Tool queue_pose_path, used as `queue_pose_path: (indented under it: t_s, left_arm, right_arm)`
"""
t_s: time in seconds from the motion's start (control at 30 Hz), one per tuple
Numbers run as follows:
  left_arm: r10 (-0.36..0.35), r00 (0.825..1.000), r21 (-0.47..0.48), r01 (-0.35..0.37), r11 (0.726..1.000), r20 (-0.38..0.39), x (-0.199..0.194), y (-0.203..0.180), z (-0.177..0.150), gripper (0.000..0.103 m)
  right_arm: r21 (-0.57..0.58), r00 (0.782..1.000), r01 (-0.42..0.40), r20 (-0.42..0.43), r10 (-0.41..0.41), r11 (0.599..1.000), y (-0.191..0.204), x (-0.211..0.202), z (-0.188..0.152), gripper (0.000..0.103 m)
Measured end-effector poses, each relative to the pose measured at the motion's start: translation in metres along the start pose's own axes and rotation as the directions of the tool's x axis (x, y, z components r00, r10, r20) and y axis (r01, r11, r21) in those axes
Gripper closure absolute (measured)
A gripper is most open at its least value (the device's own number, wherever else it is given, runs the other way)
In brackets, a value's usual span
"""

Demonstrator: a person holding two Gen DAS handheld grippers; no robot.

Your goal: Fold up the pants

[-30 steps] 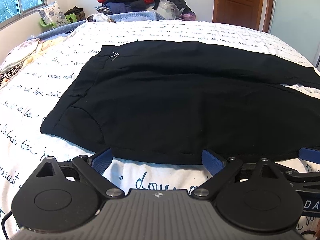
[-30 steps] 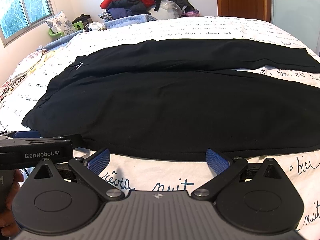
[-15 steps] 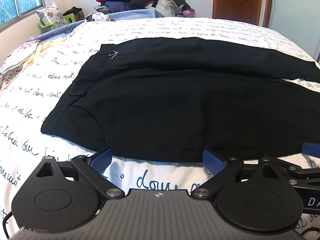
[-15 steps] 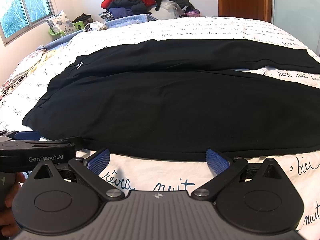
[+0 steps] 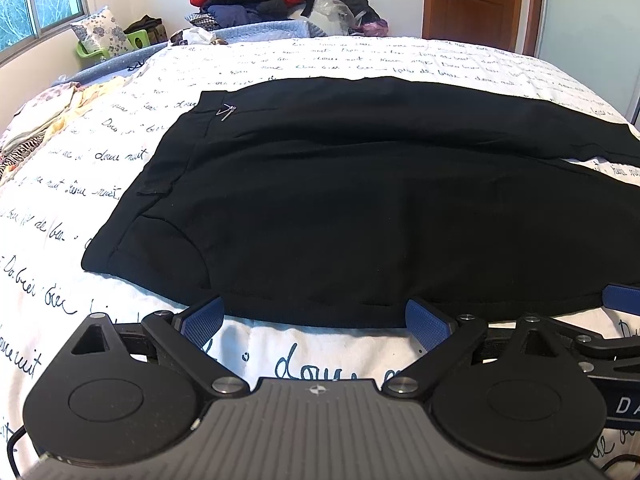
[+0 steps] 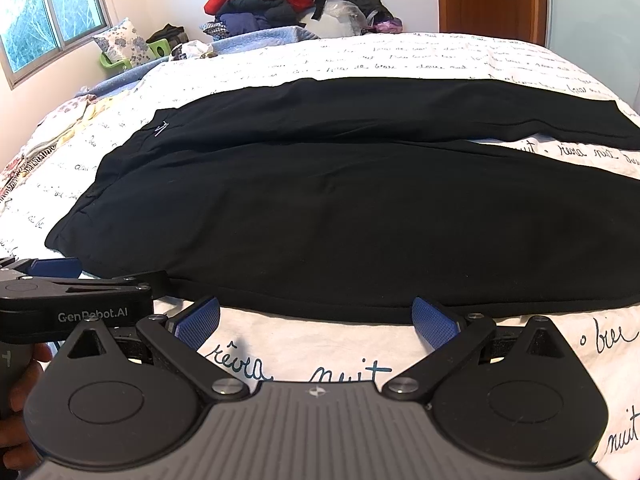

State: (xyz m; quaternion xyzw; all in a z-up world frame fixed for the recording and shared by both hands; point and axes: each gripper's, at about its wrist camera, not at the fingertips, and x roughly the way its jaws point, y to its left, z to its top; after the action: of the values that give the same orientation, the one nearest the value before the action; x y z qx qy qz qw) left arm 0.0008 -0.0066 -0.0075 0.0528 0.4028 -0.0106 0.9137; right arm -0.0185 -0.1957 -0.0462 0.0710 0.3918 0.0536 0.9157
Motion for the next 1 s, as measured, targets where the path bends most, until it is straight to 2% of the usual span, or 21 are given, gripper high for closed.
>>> queue_pose_path:
  t_s: [0.1, 0.17, 0.27, 0.33, 0.4, 0.5, 0.57, 0.63, 0.67, 0.73, 0.8, 0.9, 1.0]
  left_arm:
    - [-0.010, 1.000, 0.001, 0.010, 1.000, 0.003, -0.001, 0.001, 0.000, 0.005]
    - [-0.023, 1.000, 0.005, 0.023, 1.000, 0.004, -0.001, 0.003, 0.002, 0.005]
    - [-0.033, 0.999, 0.007, 0.033, 0.999, 0.021, -0.001, 0.009, 0.009, 0.005]
    - [-0.032, 0.999, 0.002, 0.032, 1.000, 0.034, 0.000, 0.016, 0.015, 0.005]
    - [-0.023, 0.999, -0.012, 0.024, 1.000, 0.044, 0.003, 0.025, 0.022, 0.005]
    - [-0.014, 0.999, -0.057, 0.017, 0.998, 0.047, 0.010, 0.042, 0.034, 0.006]
    - [-0.016, 0.999, -0.099, 0.020, 0.995, 0.042, 0.016, 0.054, 0.042, 0.006]
    - [-0.006, 0.999, -0.139, 0.011, 0.990, 0.040, 0.022, 0.066, 0.050, 0.007]
    - [-0.003, 0.999, -0.149, 0.009, 0.989, 0.040, 0.022, 0.070, 0.053, 0.007]
    - [-0.007, 0.999, -0.152, 0.014, 0.988, 0.046, 0.024, 0.077, 0.060, 0.007]
    - [0.011, 0.999, -0.137, -0.004, 0.991, 0.052, 0.027, 0.083, 0.068, 0.007]
    - [0.048, 0.997, -0.148, -0.040, 0.988, 0.053, 0.032, 0.089, 0.077, 0.007]
    - [0.043, 0.999, -0.181, -0.037, 0.983, 0.027, 0.041, 0.097, 0.086, 0.007]
  right_arm:
    - [-0.020, 1.000, -0.018, 0.001, 0.018, 1.000, 0.001, 0.000, 0.001, 0.000]
    - [-0.066, 0.998, -0.057, 0.011, 0.058, 0.996, 0.004, -0.002, 0.003, 0.000]
    - [-0.191, 0.989, -0.135, 0.038, 0.145, 0.972, 0.012, -0.007, 0.012, 0.000]
    - [-0.297, 0.983, -0.140, 0.073, 0.169, 0.945, 0.019, -0.009, 0.022, 0.000]
    - [-0.411, 0.980, -0.108, 0.110, 0.167, 0.905, 0.027, -0.010, 0.034, 0.000]
    - [-0.570, 0.975, -0.006, 0.181, 0.132, 0.822, 0.039, -0.003, 0.054, 0.000]
    - [-0.642, 0.970, 0.062, 0.219, 0.106, 0.764, 0.044, 0.013, 0.072, 0.000]
    - [-0.671, 0.974, 0.083, 0.210, 0.082, 0.737, 0.046, 0.035, 0.097, 0.000]
    - [-0.664, 0.979, 0.059, 0.186, 0.088, 0.745, 0.043, 0.046, 0.111, 0.000]
    - [-0.605, 0.984, -0.039, 0.114, 0.134, 0.795, 0.034, 0.072, 0.146, 0.000]
    - [-0.541, 0.975, -0.167, 0.036, 0.221, 0.824, 0.021, 0.099, 0.178, 0.000]
    - [-0.494, 0.944, -0.303, -0.038, 0.328, 0.815, 0.012, 0.141, 0.217, 0.000]
    - [-0.501, 0.927, -0.350, -0.064, 0.369, 0.792, 0.014, 0.180, 0.242, 0.001]
